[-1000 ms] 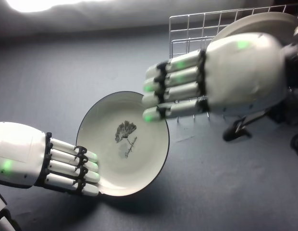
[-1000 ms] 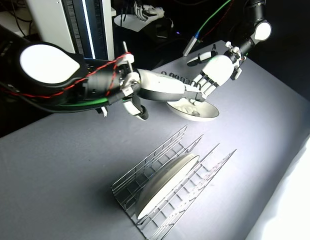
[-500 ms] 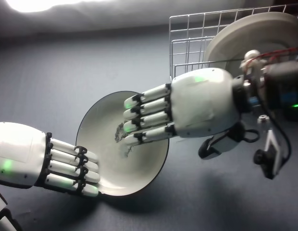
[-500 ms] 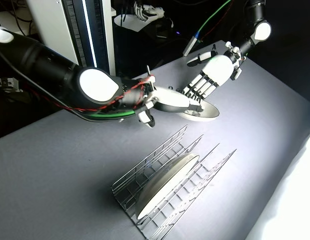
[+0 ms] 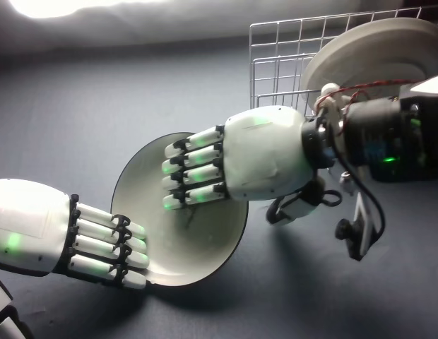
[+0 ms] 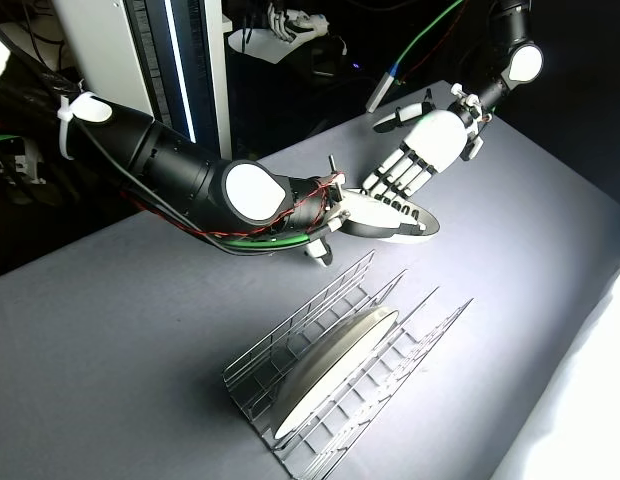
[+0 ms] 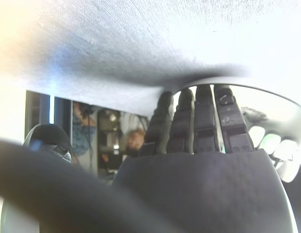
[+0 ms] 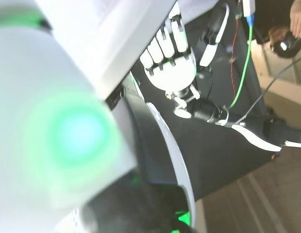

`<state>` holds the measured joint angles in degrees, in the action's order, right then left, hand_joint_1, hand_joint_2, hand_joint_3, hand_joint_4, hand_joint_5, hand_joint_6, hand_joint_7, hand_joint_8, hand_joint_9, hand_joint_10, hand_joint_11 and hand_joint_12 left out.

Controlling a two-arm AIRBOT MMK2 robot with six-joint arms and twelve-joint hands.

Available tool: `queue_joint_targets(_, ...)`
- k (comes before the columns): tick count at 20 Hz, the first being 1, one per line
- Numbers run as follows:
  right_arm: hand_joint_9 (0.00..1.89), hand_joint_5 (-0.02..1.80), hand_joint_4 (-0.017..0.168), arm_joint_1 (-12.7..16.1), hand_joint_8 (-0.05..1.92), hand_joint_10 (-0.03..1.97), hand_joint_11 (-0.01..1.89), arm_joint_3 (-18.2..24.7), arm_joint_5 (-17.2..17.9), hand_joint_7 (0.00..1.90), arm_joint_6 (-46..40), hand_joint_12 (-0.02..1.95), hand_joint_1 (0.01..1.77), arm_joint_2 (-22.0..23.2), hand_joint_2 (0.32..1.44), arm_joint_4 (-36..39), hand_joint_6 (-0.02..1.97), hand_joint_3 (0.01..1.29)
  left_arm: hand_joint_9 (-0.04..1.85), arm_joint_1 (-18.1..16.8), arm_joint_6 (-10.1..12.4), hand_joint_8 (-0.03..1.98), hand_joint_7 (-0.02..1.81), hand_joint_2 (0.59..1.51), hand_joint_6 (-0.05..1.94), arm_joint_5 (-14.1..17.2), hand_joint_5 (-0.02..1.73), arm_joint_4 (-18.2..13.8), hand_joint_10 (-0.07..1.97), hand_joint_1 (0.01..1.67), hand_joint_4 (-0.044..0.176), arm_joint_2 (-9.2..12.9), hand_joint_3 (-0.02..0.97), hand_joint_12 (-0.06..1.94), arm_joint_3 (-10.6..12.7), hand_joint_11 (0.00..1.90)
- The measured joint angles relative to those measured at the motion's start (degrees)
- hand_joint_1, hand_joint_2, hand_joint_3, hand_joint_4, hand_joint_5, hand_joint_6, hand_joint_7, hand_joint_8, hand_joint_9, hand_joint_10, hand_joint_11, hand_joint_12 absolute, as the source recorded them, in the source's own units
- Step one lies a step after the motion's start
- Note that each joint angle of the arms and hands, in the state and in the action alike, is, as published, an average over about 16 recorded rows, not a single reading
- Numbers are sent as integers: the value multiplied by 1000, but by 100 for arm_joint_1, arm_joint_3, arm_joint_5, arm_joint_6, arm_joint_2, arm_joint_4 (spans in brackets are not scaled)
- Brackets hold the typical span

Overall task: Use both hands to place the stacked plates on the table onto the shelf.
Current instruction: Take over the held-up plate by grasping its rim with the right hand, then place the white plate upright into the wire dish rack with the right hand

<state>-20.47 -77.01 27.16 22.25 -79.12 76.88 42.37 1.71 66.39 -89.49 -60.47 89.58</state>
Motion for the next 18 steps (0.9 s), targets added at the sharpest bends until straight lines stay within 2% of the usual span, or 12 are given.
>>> queue_joint_targets(8,430,420,-3,-3,-6,24,114,-36,-108,413,156,825,1064,-216,1004,-234,-4,14,16,-59,76,-19,-10,1049,14,25,5,-13,-1,15,7,-5,13,-1,12,14)
queue_joint_targets(11,608,553,-5,3,44,45,214,-16,-91,560,187,990,1103,-243,1011,-268,22,14,17,-135,133,-19,-11,1048,17,39,11,-31,2,15,9,11,13,3,20,14)
queue_joint_targets(14,760,663,-6,19,117,213,371,50,-79,699,218,1035,1147,-220,1007,-331,57,14,19,-281,200,-16,-9,1046,20,55,16,-73,5,15,11,47,13,6,19,15)
queue_joint_targets(18,907,758,-6,56,219,434,581,220,-100,846,251,995,1187,-96,994,-505,112,14,20,-571,288,-9,-2,1044,24,94,22,-68,7,14,13,136,13,6,2,16)
